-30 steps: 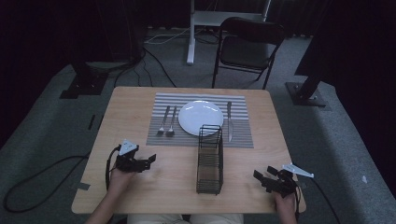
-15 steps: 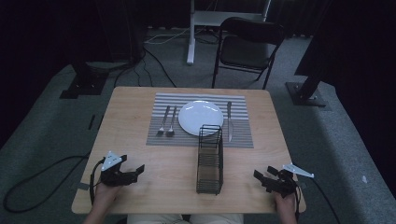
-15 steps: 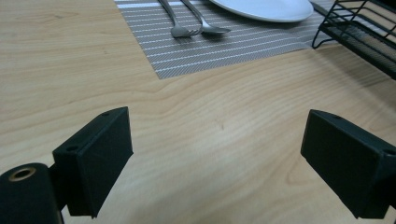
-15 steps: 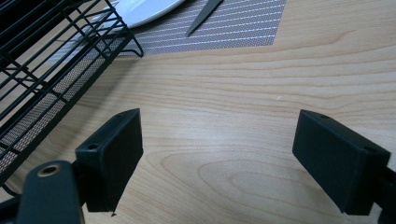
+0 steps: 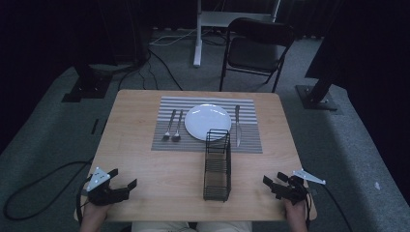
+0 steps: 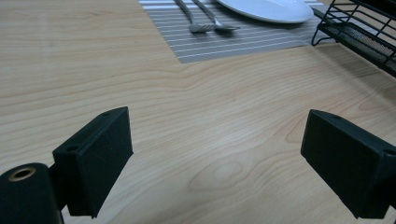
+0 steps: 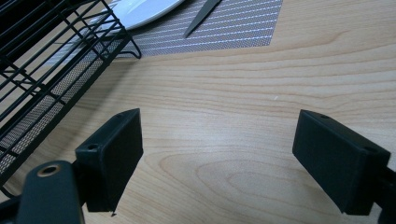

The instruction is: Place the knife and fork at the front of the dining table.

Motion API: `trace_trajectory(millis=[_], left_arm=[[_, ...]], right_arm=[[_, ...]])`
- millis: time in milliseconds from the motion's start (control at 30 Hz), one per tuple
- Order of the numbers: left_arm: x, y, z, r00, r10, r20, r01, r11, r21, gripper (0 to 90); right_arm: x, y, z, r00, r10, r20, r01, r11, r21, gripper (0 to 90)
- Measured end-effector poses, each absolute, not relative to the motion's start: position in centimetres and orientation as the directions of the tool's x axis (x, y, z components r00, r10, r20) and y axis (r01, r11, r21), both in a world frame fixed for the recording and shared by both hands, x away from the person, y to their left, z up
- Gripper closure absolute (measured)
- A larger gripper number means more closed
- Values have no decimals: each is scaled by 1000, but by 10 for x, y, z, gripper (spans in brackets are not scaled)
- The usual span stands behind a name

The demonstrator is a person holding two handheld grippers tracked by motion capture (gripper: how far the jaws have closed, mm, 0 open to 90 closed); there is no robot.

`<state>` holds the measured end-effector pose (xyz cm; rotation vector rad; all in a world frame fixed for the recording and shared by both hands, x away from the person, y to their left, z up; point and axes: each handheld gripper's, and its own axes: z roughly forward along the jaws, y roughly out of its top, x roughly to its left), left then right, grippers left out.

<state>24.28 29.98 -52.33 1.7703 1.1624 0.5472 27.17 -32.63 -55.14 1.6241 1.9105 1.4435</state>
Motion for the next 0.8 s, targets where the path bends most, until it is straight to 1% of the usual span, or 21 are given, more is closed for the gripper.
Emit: trace_trajectory(millis=[267,433,633,733,800], left_arm=[[230,319,-528,423,901,-93,470,-131,873,89],[225,328,-530,407,911,-60,469,-152,870,89],[217,341,-530,363,929,-63,467,-123,876,89],[212,347,-530,348,936,-47,461,-127,878,89],[210,351,-531,345,937,-58,458,-114,882,89]], right_arm=[[272,-326,-551,-347,853,389,609,-111,785,155],[272,-326,-551,-344,854,390,610,-113,784,155],[272,-327,-551,-344,853,393,611,-115,783,155],[272,-327,-551,-343,851,397,611,-119,782,155],[272,-327,-552,-343,851,398,610,-121,783,155]])
